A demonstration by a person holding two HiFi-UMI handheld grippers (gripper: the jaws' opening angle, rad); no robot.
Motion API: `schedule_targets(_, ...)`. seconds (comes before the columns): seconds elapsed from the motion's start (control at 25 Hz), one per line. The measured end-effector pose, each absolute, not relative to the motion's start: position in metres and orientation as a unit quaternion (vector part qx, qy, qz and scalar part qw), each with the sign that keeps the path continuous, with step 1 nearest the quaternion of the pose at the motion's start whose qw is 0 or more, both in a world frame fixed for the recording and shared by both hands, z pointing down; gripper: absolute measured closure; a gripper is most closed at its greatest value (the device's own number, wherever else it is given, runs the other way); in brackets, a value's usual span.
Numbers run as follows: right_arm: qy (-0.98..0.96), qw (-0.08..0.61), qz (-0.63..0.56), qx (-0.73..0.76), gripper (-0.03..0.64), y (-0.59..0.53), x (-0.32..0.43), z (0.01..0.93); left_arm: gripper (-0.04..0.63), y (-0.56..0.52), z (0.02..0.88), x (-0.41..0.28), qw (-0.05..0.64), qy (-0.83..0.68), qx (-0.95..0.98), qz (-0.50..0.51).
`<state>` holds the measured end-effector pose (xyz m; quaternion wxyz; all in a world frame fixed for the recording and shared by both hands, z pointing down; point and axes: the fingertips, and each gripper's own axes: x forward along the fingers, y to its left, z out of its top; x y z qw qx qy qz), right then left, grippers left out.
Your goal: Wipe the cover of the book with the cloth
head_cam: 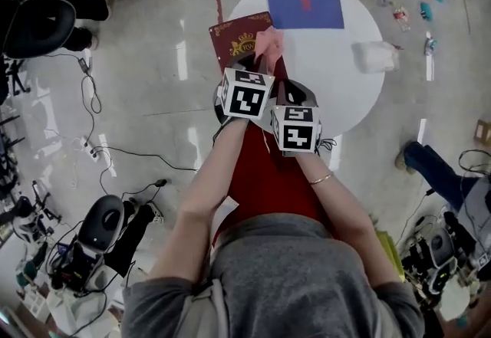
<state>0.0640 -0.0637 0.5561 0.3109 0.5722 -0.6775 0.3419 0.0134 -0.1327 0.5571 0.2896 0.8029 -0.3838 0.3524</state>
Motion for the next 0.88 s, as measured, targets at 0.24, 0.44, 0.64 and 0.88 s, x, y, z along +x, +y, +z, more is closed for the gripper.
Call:
schedule_targets(0.24, -0.674, 0.321, 0.337, 0.574, 0.588, -0.064, 0.063, 0.559, 0.561, -0.129, 0.561, -0.033, 0.294, -0.425, 0.784, 0.344)
schedule_targets(0.44, -0.673, 0.331, 0.328, 0.574, 0.588, -0.064, 0.061, 0.560, 0.561, -0.126, 0.563, -0.068, 0.314, -0.455, 0.768, 0.324)
schedule_targets(0.64, -0.670, 0.335, 0.326, 0.576, 0.588, -0.065, 0.060, 0.562, 0.561, -0.123, 0.568, -0.101, 0.331, -0.481, 0.751, 0.309)
schedule_targets(0.88, -0.669, 0.337, 0.323, 0.579, 0.588, -0.067, 0.060, 0.563, 0.561, -0.112, 0.577, -0.145, 0.356, -0.521, 0.717, 0.295)
